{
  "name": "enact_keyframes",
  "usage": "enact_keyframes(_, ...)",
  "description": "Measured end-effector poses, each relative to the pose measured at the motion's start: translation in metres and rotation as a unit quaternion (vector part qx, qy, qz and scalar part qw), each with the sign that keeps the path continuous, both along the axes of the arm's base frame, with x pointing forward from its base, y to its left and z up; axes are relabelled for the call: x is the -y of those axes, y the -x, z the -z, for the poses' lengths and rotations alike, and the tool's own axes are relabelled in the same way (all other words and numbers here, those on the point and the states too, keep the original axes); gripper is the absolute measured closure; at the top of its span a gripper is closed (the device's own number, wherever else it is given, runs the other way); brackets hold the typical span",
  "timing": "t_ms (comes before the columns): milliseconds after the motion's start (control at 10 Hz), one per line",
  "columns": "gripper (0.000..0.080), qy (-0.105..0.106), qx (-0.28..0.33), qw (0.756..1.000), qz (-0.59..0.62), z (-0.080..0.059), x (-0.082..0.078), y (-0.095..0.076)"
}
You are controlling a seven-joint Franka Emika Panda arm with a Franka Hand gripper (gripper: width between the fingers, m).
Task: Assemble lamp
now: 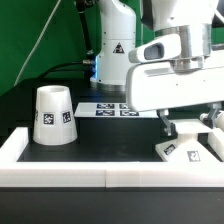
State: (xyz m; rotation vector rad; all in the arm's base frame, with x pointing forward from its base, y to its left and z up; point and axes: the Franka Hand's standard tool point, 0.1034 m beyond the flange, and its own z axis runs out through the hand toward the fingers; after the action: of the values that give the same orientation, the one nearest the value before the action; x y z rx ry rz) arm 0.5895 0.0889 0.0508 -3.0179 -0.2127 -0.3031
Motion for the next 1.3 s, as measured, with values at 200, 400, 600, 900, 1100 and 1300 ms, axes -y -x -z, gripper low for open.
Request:
enact_keyframes(200, 0.0264, -0.002, 0.006, 1.0, -0.001, 0.0, -0.005, -0.01)
enact_keyframes(400, 0.0264, -0.006, 0.011, 1.0, 0.008, 0.0, -0.01, -0.019)
enact_keyframes(600, 0.0193, -0.007, 0.01, 1.0, 0.013, 0.0, -0.009, -0.019)
enact_keyframes(900, 0.0105, -0.007, 0.01, 1.0, 0.013, 0.0, -0.009, -0.019)
enact_keyframes(1100, 0.0105, -0.005, 0.009, 1.0, 0.012, -0.01, -0.01, -0.008)
enact_keyframes(1300, 0.0099, -0.001, 0.004, 1.0, 0.006, -0.025, -0.007, 0.019)
